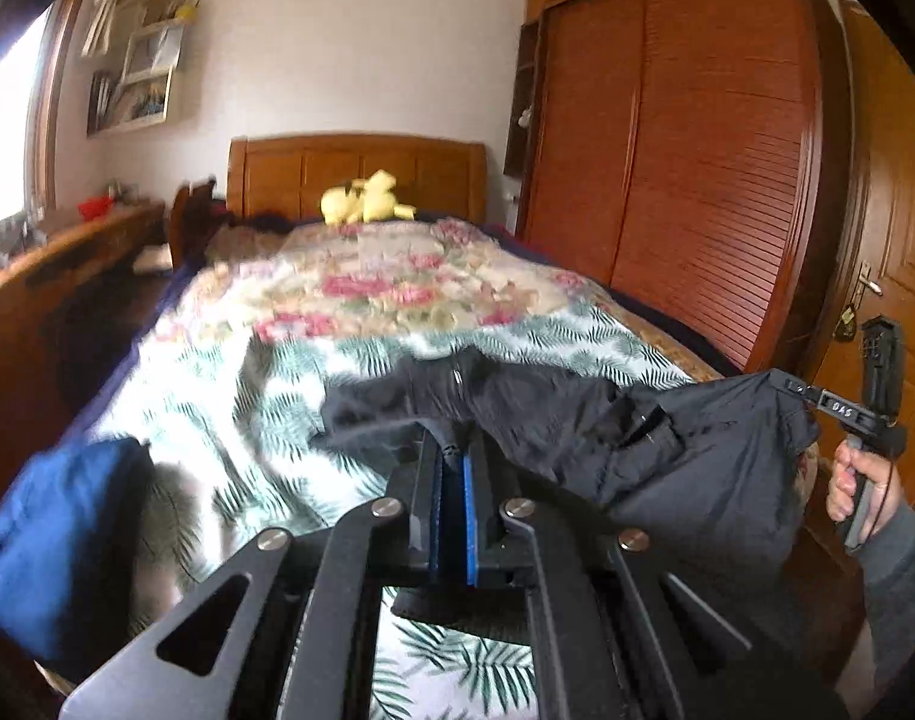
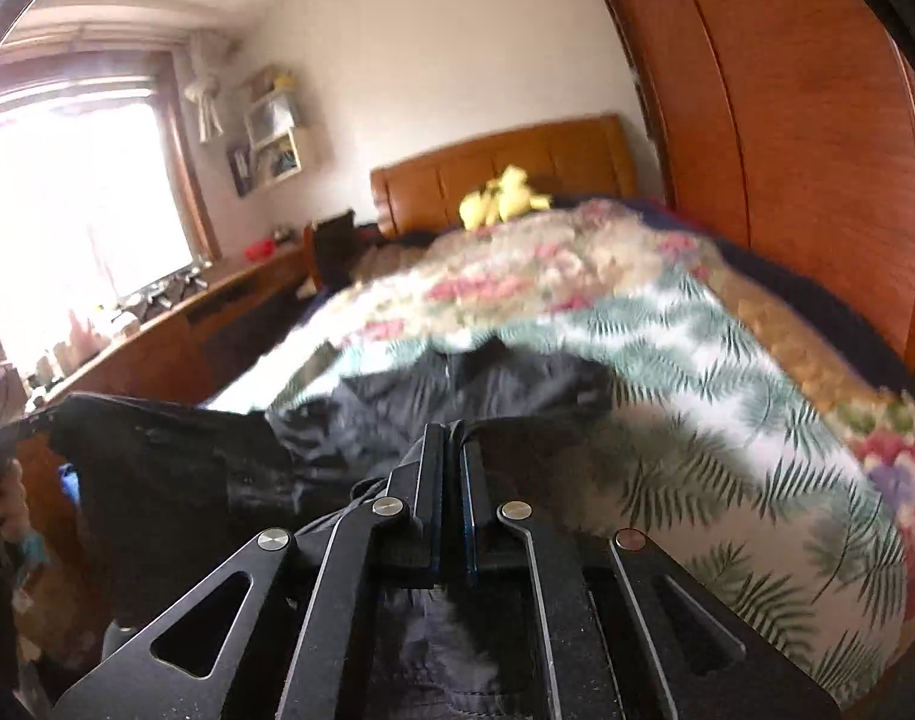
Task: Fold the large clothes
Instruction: 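Lift the hem with both tools, fold it over toward the collar, then open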
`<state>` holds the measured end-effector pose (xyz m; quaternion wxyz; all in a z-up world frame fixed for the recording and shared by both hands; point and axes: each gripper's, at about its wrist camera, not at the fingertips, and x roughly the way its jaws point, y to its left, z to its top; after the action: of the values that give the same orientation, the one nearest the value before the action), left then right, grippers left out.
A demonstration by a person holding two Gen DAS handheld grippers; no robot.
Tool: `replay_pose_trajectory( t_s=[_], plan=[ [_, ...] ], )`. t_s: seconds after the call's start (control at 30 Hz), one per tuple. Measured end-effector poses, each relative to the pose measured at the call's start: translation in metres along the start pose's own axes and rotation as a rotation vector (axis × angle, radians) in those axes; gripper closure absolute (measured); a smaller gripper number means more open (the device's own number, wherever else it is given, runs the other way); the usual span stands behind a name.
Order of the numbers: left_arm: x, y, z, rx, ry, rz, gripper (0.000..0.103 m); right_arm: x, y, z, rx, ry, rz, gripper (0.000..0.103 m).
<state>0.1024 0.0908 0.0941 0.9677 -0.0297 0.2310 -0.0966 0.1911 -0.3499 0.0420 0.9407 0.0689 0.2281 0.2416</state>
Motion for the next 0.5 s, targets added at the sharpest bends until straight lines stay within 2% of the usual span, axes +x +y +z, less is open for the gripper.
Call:
replay_pose_trajectory(
  t_s=[0.17,0.23,0.37,0.43,0.5],
  plan=[
    [-0.029,-0.011,0.033,0.038,-0.050,-0.006,0.100,-0.022,0.010,0.026,-0.036,-0.039,0.003,0.101],
    [-0.049,-0.019,0.040,0.051,-0.080,-0.041,0.101,-0.035,0.016,0.034,-0.059,-0.052,0.008,0.101],
    [-0.080,-0.037,0.037,0.111,-0.120,-0.078,0.100,-0.063,0.024,0.038,-0.095,-0.056,0.005,0.101],
    [-0.081,-0.037,0.031,0.116,-0.106,-0.089,0.100,-0.069,0.022,0.034,-0.100,-0.047,0.014,0.101],
    [-0.068,-0.032,0.024,0.121,-0.073,-0.067,0.100,-0.068,0.017,0.027,-0.099,-0.024,0.012,0.102]
  ],
)
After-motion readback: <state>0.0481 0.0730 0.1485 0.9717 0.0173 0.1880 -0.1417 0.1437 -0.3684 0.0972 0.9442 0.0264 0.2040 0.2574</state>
